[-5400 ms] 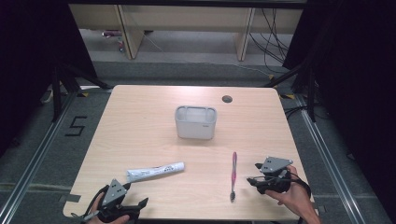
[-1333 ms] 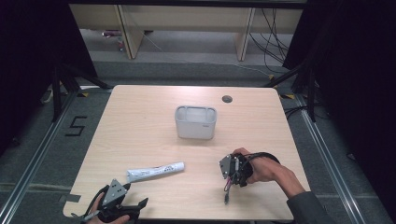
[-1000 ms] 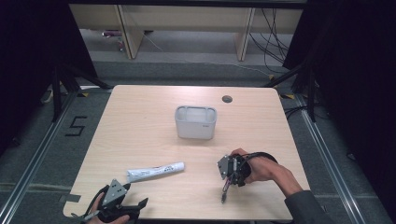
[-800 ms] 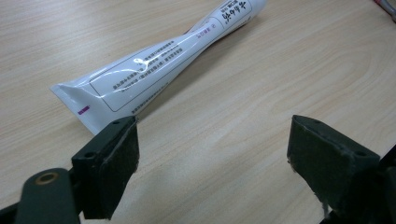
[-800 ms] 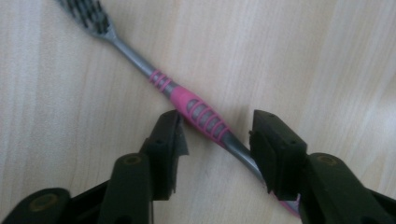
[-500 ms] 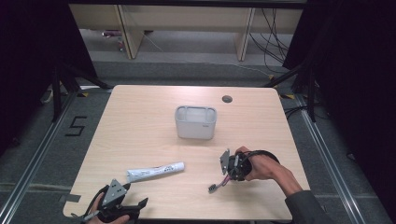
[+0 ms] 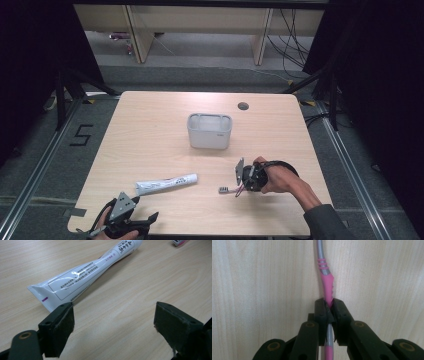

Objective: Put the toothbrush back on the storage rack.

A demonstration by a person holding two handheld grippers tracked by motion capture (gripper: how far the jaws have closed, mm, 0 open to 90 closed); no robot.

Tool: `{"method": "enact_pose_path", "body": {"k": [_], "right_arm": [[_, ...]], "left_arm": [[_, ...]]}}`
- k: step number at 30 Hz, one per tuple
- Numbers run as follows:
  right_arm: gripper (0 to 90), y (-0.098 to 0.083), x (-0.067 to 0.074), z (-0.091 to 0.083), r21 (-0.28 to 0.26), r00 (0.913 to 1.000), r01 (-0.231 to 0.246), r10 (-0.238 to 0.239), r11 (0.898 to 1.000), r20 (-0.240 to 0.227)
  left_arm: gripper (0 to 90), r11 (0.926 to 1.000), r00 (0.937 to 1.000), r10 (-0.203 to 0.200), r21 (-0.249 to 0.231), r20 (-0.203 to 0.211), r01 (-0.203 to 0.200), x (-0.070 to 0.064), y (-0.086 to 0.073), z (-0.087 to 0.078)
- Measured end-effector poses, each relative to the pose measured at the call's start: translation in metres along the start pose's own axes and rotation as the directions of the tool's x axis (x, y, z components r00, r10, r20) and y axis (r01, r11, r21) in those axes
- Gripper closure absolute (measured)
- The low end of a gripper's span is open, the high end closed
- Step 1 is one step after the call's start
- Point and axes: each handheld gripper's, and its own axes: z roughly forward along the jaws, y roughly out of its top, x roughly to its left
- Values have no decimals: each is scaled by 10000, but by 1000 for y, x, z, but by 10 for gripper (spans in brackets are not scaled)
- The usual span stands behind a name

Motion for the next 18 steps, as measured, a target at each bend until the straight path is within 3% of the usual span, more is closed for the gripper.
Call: {"method": "enact_pose_path", "body": {"k": [1, 3, 4, 9, 13, 14, 16, 18], "right_arm": [[828, 0, 0, 0, 0, 10000, 0, 0, 10000, 0], [830, 2, -2, 1, -31, 9991, 435, -435, 9990, 27], [831, 2, 0, 0, 75, 9999, 90, -90, 9999, 89], [833, 3, 2, 0, 153, 9999, 80, -81, 9999, 91], [834, 3, 2, -4, -55, 9999, 12, -12, 10000, 124], [834, 2, 0, -5, -148, 9995, 212, -208, 9997, 255], [834, 0, 1, -9, -268, 9995, -148, 156, 9995, 277], [834, -2, -2, -11, -692, 9991, 8, 22, 9976, 422]], "left_arm": [[163, 10000, 10000, 0, 0, 0, 0, 0, 0, 0], [163, 10000, 10000, 27, 21, 8, -27, 0, 0, 0], [163, 10000, 10000, 18, 23, 4, -18, 0, 0, 0], [163, 10000, 10000, 30, 43, 18, -30, 0, 0, 0], [163, 10000, 10000, -17, 29, 8, 17, 0, 0, 0], [163, 10000, 10000, 5, 27, -7, -5, 0, 0, 0], [163, 10000, 10000, -38, 25, -1, 38, 0, 0, 0], [163, 10000, 10000, 5, -2, -7, -5, 1, 0, 0]]}}
